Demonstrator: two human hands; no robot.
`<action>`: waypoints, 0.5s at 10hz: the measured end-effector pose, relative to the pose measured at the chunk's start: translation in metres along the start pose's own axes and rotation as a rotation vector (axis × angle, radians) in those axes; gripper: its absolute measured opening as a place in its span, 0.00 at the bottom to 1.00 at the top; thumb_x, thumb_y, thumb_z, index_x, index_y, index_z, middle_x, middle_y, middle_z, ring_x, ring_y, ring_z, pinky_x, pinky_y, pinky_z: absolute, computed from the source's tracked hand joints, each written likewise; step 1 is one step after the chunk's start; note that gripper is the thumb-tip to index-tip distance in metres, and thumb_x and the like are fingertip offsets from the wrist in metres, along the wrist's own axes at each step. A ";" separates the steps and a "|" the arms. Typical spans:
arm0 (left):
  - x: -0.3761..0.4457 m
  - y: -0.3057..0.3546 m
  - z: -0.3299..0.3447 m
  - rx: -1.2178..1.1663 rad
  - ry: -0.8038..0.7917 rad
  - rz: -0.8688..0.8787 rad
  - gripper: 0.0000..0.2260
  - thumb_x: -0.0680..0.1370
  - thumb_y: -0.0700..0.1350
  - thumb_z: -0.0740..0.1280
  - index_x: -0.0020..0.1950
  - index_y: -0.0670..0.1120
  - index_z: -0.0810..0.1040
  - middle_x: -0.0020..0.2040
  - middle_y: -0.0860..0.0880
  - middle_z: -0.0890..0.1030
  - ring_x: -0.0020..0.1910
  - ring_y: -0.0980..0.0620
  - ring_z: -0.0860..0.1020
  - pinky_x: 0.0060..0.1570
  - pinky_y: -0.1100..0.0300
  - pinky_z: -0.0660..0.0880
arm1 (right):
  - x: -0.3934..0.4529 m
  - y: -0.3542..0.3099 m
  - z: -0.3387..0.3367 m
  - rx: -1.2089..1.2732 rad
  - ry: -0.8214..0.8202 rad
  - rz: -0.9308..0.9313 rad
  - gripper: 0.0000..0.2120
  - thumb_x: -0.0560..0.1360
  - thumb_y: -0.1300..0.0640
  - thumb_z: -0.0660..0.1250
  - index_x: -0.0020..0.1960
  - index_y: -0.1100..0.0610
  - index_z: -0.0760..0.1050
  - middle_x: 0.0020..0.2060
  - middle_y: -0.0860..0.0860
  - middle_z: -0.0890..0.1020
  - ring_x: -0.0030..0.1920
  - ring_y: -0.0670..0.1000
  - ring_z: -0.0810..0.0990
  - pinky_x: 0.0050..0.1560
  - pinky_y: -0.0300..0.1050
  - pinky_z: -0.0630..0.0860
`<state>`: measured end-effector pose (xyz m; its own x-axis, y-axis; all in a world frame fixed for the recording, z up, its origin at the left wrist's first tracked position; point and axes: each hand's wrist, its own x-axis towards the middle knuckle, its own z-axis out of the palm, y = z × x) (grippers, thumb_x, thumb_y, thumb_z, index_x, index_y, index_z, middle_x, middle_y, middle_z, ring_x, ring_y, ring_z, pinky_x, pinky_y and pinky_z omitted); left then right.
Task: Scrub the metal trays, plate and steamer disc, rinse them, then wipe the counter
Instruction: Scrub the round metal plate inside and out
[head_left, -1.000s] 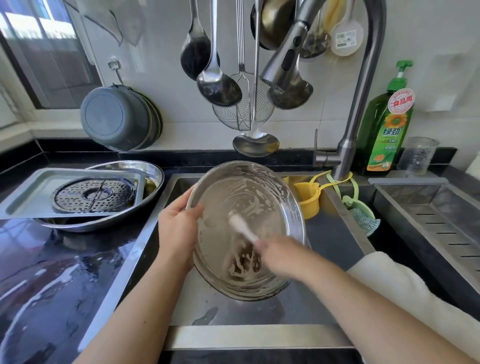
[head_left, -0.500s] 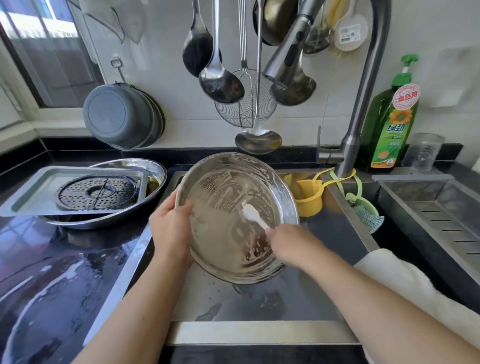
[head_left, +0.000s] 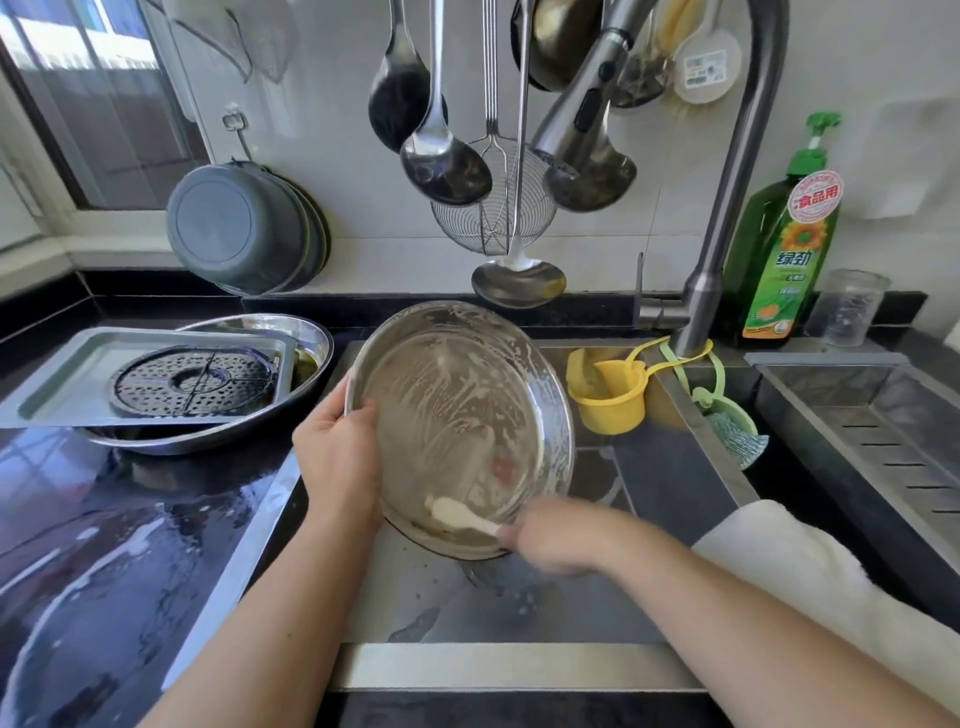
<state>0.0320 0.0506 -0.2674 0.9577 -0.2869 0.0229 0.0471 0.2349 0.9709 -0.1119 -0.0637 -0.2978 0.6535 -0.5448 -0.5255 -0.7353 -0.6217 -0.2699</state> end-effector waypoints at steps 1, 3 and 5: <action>-0.001 -0.003 -0.002 0.050 0.002 0.032 0.23 0.76 0.32 0.63 0.59 0.55 0.87 0.42 0.55 0.86 0.40 0.51 0.76 0.42 0.53 0.73 | 0.015 0.020 -0.012 0.017 0.032 0.174 0.20 0.84 0.59 0.55 0.74 0.61 0.70 0.65 0.60 0.77 0.63 0.62 0.78 0.53 0.49 0.74; 0.009 -0.019 -0.005 0.274 -0.036 -0.077 0.17 0.73 0.36 0.61 0.46 0.53 0.86 0.37 0.45 0.80 0.38 0.46 0.75 0.41 0.51 0.73 | 0.008 0.023 -0.017 0.106 0.045 0.184 0.25 0.81 0.67 0.58 0.78 0.63 0.63 0.68 0.63 0.74 0.65 0.63 0.77 0.57 0.52 0.75; 0.014 -0.046 0.000 0.508 0.007 -0.277 0.13 0.78 0.35 0.57 0.54 0.46 0.79 0.52 0.41 0.81 0.51 0.38 0.80 0.51 0.43 0.82 | -0.006 0.033 -0.029 0.286 0.120 0.097 0.19 0.86 0.56 0.53 0.68 0.67 0.74 0.52 0.59 0.81 0.50 0.58 0.78 0.50 0.48 0.71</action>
<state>0.0435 0.0358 -0.3113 0.9310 -0.2673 -0.2486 0.1562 -0.3239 0.9331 -0.1348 -0.0968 -0.2800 0.5816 -0.6672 -0.4653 -0.8050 -0.3896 -0.4474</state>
